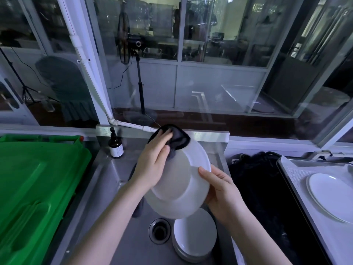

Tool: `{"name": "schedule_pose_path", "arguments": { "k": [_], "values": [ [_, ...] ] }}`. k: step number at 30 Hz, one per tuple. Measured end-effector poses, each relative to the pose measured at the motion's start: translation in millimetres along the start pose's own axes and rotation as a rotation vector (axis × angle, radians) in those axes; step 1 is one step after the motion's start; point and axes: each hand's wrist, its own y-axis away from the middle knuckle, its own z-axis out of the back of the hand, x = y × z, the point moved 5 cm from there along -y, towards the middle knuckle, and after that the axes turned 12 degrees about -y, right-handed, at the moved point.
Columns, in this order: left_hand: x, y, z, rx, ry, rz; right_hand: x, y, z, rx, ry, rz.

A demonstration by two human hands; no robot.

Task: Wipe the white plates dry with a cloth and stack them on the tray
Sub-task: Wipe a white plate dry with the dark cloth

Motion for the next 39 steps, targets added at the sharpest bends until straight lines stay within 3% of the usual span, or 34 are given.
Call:
{"name": "schedule_pose_path", "arguments": {
  "k": [4,9,15,21,26,32,39],
  "values": [
    [-27,2,-1,0.125,-0.202,-0.323,2,-2,-1,0.003,0.059,-0.016],
    [-26,38,-13,0.070,-0.316,-0.392,4,-4,8,-0.021,0.029,-0.012],
    [-22,67,-27,0.055,-0.331,-0.353,-1,-3,17,-0.055,-0.020,-0.003],
    [-7,85,-25,-0.006,-0.264,-0.130,16,-4,25,-0.103,-0.117,0.089],
    [-30,100,-44,0.074,-0.293,-0.321,3,-1,18,-0.130,-0.148,0.059],
    [-16,47,-25,0.054,-0.391,-0.143,-2,5,18,-0.127,-0.108,0.033],
    [-20,96,-39,0.023,-0.262,-0.206,24,3,24,-0.116,-0.168,0.119]
  ]
}}
